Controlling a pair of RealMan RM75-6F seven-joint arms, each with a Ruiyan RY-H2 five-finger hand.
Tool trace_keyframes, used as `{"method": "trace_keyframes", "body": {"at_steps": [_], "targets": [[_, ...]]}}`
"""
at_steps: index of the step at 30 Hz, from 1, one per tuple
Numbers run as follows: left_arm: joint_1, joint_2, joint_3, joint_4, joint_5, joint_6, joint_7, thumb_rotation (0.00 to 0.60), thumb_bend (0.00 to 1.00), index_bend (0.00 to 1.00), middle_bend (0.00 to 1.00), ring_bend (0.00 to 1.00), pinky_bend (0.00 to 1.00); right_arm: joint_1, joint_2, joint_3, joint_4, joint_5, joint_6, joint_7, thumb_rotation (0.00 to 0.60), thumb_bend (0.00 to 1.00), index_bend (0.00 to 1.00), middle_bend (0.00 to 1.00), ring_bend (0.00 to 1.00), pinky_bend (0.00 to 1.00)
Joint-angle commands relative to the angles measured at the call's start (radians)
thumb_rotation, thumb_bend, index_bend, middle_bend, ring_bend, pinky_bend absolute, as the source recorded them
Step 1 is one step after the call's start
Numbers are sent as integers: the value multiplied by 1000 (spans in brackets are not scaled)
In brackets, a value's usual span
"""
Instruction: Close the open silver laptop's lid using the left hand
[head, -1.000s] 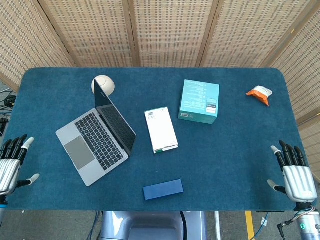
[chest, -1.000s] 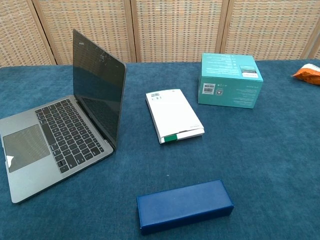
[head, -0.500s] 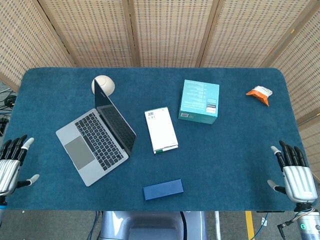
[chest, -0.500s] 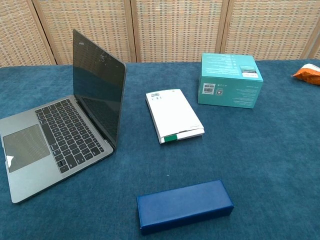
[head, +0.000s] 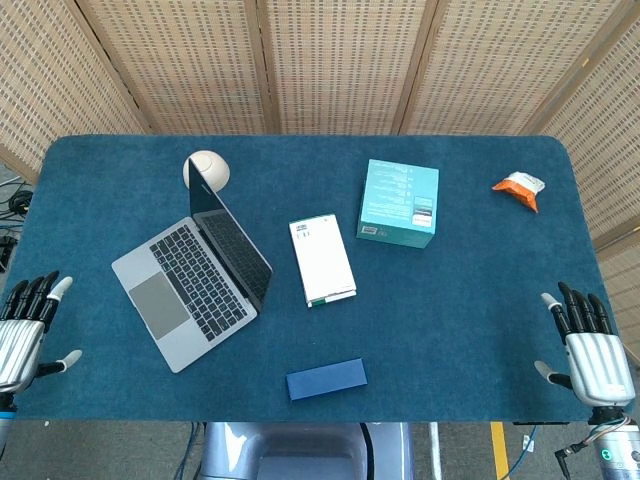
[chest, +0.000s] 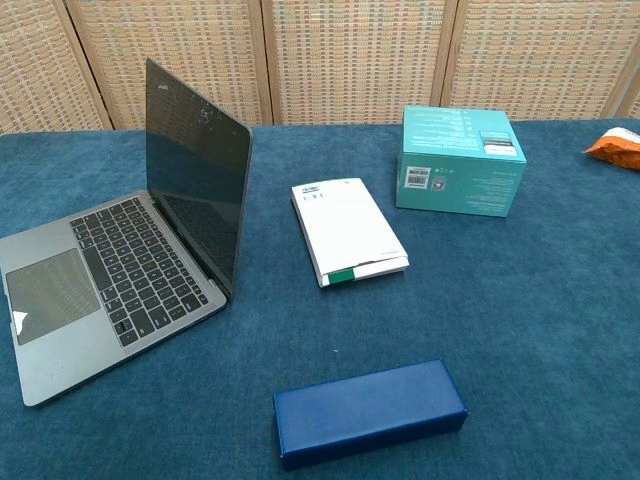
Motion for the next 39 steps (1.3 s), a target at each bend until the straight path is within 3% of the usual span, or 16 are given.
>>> {"method": "trace_keyframes", "body": {"at_steps": [1,4,6,9,17,20,27,33,39], "targets": [[-2,0,1,-2,2,-2,3,600,151,0,0,0,0,1,0,0,0,0,-1,-1,600,21,105,0,0,0],[-5,0,2,-6,4,-6,5,600,246,0,0,0,0,2,0,-1,-1,-2,-4,-2,600,22,105,0,0,0],[-9,0,5,-8,10,-14,8,600,377,0,0,0,0,2,-1,-3,0,-3,-5,-4,600,20,105,0,0,0],[-19,1,0,-14,16,-19,4,600,494,0,0,0,0,3,-4,-3,1,-5,-4,-5,600,24,105,0,0,0],[-81,45,-26,-56,26,-80,18,600,688,0,0,0,0,7,-9,-5,2,-4,-15,-12,600,23,105,0,0,0],[-163,101,-62,-108,31,-171,3,600,770,0,0,0,0,8,-14,-3,5,-2,-13,-10,600,19,105,0,0,0],[-281,171,-109,-160,-12,-330,-33,600,860,0,0,0,0,8,-15,-1,10,0,-14,-1,600,17,107,0,0,0],[-383,190,-149,-164,-78,-469,-59,600,875,0,0,0,0,8,-18,1,17,-1,-10,13,600,19,123,0,0,0],[-488,194,-194,-157,-144,-578,-3,600,882,0,0,0,0,13,-22,-2,23,-1,-21,14,600,24,123,0,0,0]]}}
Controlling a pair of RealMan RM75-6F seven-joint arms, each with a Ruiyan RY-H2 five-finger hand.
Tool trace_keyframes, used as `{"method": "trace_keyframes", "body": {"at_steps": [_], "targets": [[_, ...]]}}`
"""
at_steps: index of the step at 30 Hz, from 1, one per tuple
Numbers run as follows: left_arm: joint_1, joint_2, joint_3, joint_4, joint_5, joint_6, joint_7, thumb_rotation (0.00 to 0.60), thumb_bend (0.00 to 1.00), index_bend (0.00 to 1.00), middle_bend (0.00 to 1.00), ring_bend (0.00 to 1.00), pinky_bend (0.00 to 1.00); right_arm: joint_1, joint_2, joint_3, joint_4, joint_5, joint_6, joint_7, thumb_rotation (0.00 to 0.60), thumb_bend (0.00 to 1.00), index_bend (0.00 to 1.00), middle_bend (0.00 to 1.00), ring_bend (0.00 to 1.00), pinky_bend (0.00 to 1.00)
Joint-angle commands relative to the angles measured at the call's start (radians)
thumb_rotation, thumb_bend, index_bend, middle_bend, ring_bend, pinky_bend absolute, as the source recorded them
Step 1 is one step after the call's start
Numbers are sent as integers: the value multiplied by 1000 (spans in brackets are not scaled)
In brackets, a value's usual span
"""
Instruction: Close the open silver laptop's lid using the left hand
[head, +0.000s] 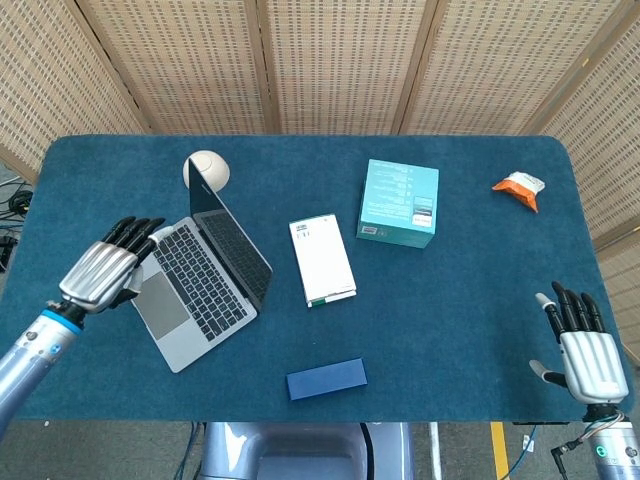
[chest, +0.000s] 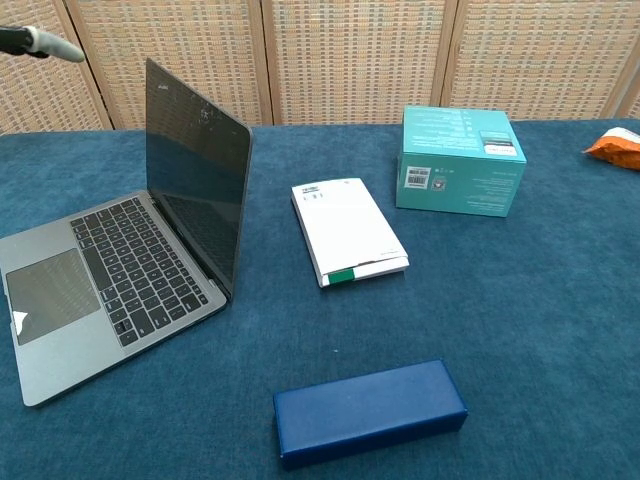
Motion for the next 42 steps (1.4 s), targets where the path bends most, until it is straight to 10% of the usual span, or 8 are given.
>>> {"method": "trace_keyframes", "body": {"at_steps": [1,16,42], "targets": [[-71,4,-38,0,-59,-69,38,600,883,0,0,0,0,2,-1,0,3,2,-4,1,600,24,123,0,0,0],[-286,-17,-95,44,-258,-249,125,600,939,0,0,0,0,10,-6,9,21,36,-32,31,600,24,135,0,0,0],[-477,-161,-33,172,-434,-336,189,600,993,0,0,0,0,20,-14,8,43,45,-54,61,600,26,135,0,0,0]]}}
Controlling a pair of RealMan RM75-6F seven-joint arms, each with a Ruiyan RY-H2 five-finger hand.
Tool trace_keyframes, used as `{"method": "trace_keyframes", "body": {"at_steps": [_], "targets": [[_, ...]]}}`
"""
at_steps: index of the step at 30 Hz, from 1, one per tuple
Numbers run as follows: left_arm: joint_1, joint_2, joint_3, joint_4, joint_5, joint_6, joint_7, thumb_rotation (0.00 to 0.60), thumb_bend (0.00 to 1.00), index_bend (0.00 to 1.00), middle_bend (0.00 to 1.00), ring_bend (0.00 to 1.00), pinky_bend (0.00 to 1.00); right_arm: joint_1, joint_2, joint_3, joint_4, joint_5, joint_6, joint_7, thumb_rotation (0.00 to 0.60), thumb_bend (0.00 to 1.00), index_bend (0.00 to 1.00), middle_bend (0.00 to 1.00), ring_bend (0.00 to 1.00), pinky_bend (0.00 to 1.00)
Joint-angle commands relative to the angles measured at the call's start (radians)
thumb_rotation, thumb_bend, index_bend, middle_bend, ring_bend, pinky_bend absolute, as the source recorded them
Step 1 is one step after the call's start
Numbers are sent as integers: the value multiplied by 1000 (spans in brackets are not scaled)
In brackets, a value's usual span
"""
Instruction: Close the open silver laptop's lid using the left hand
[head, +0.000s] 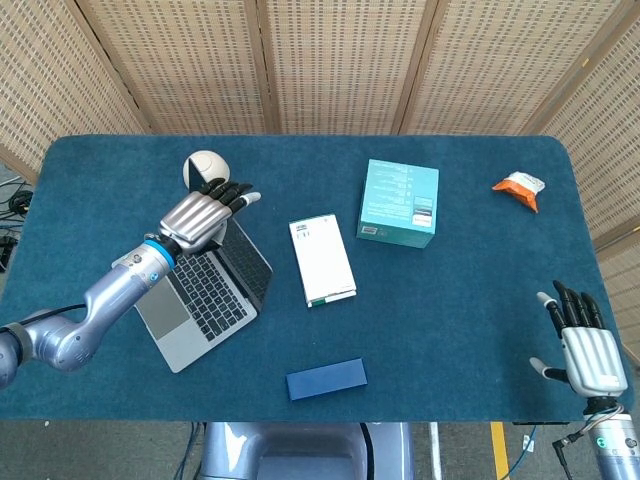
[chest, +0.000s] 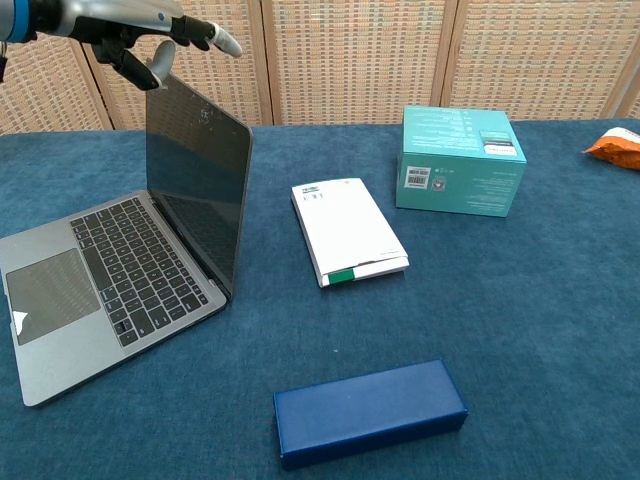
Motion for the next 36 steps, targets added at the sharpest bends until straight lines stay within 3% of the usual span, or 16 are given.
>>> {"method": "trace_keyframes", "body": {"at_steps": [1,10,36], "targets": [[-6,-2,9,4,-8,-8,-1,600,994,0,0,0,0,1,-1,0,1,-1,0,-1,600,27,135,0,0,0],[-13,-5,44,10,-17,-15,-7,600,1000,8,3,0,0,2,-2,-2,-4,-4,2,-9,600,25,135,0,0,0],[-18,-1,75,10,18,36,-29,600,1000,241,236,133,112,3,-3,-6,-8,-10,4,-14,600,28,135,0,0,0]]}}
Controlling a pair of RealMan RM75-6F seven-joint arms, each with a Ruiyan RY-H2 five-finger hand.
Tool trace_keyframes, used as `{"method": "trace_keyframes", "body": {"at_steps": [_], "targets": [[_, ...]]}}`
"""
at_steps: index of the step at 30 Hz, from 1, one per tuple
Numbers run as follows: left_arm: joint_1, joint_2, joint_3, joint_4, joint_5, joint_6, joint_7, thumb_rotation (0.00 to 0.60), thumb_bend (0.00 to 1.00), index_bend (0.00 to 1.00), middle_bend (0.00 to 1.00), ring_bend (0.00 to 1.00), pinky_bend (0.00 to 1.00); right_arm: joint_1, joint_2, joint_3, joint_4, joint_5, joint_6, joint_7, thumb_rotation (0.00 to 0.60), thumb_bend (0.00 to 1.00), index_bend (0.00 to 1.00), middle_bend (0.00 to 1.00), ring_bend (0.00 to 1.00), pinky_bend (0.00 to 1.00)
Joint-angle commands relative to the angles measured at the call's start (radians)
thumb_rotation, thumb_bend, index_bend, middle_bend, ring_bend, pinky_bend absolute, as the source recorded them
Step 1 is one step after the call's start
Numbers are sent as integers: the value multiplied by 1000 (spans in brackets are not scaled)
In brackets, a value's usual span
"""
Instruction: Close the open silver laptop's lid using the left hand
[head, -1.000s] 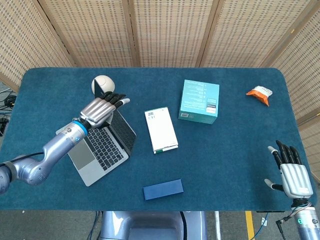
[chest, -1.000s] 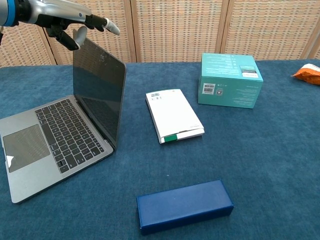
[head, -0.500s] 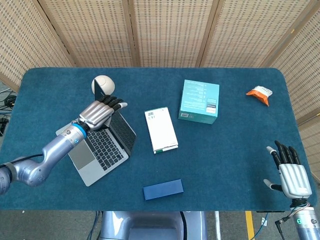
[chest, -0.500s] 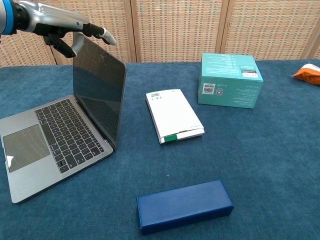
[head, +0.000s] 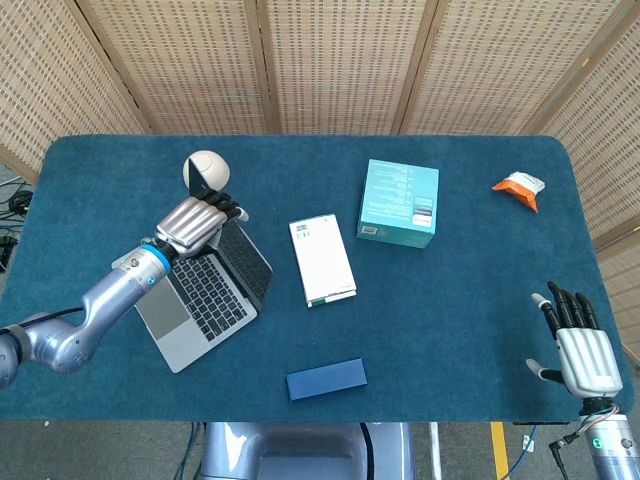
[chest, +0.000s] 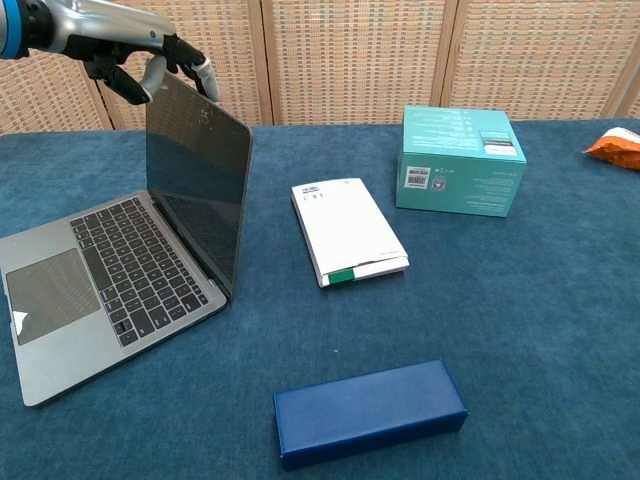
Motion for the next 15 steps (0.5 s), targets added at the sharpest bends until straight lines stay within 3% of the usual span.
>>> {"method": "trace_keyframes", "body": {"at_steps": [1,15], "targets": [[-2,0,4,1,-1,-3,-1,600,1000,243,237,134,114,0,0,0,-1,-1,1,1,600,28,135,0,0,0],[-2,35,21,-26,5,0,5,600,1000,278,277,161,141,2,-3,-2,1,-2,-3,-4,600,28,135,0,0,0]]}}
